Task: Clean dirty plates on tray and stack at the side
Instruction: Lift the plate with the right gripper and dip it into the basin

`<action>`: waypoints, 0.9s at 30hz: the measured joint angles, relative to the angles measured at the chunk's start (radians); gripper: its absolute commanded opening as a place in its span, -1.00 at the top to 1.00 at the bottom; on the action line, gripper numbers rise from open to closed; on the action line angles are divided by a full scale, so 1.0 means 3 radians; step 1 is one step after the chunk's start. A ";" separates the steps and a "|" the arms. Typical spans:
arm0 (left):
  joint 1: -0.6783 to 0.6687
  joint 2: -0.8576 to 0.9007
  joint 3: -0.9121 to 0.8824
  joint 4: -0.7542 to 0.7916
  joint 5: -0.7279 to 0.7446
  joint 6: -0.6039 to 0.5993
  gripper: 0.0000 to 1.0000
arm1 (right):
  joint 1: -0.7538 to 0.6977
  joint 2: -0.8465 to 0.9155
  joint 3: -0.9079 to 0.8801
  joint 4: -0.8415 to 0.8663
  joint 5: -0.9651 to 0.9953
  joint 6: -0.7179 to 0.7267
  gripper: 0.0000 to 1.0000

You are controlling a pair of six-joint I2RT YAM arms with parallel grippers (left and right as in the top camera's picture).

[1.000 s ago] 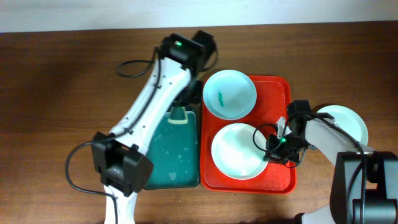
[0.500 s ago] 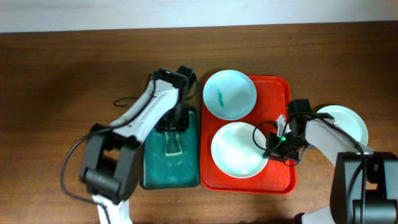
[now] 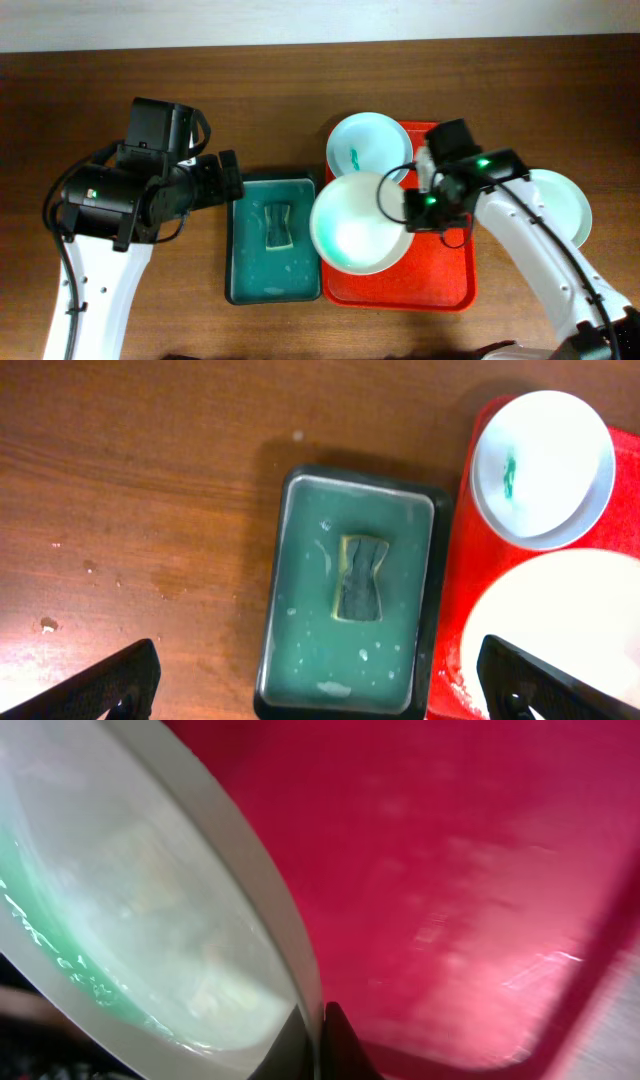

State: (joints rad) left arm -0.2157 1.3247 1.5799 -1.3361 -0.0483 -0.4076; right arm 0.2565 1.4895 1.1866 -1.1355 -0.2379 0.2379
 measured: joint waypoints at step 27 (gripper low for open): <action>0.0000 0.0004 0.0000 -0.0027 0.0000 0.0000 -0.99 | 0.2337 0.0215 0.0160 0.1312 0.2846 0.0530 0.92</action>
State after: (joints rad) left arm -0.2157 1.3258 1.5799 -1.3441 -0.0483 -0.4076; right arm 0.9577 1.5539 1.2346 -0.7418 0.6159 0.3969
